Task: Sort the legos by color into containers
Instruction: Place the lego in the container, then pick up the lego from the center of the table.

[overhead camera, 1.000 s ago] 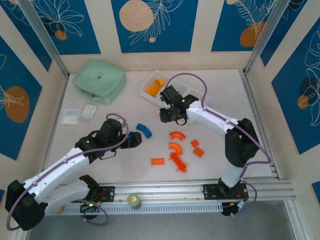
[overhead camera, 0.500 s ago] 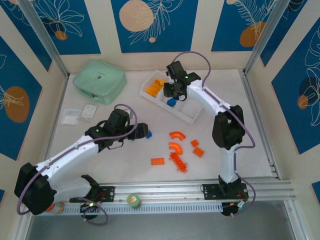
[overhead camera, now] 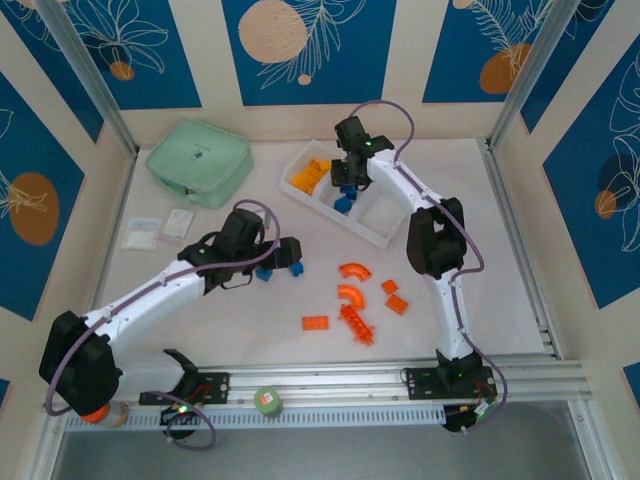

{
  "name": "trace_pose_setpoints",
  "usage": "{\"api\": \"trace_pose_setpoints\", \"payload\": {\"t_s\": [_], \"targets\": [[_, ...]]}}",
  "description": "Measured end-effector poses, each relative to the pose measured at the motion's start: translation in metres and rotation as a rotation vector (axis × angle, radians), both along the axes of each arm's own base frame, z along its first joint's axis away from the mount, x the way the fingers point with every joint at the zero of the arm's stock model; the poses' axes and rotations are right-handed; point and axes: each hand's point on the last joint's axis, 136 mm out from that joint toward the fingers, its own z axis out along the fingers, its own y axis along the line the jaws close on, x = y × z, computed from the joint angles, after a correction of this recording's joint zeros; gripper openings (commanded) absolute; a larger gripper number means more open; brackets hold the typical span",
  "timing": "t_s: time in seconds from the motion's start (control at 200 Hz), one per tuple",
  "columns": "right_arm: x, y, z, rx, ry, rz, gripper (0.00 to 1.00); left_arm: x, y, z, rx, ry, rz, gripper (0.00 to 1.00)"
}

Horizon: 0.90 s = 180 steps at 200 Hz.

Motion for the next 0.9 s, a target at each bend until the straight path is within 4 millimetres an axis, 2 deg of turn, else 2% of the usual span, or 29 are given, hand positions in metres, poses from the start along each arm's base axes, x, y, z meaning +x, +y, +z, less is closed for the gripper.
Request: {"api": "trace_pose_setpoints", "payload": {"t_s": [0.165,0.295,0.425,0.56,0.675,0.9], "targets": [[-0.016,-0.003,0.008,-0.004,0.001,0.013,0.54,0.0,0.002,0.01,-0.016,-0.022,0.004,0.99],[-0.035,-0.001,0.026,0.006,-0.019,0.031,0.59,-0.002,0.007,0.023,-0.035,-0.052,0.012,0.99],[-0.065,0.009,0.047,0.027,-0.051,0.075,0.62,-0.007,0.013,0.036,-0.052,-0.083,0.021,0.99],[-0.102,0.03,0.056,0.053,-0.063,0.149,0.64,-0.019,0.023,0.041,-0.059,-0.102,0.029,0.99],[-0.135,0.049,0.048,0.061,-0.041,0.216,0.67,-0.031,0.035,0.034,-0.042,-0.094,0.04,0.99],[-0.196,0.088,0.011,0.053,0.043,0.345,0.7,-0.055,0.059,0.018,-0.014,-0.074,0.077,0.99]]}}
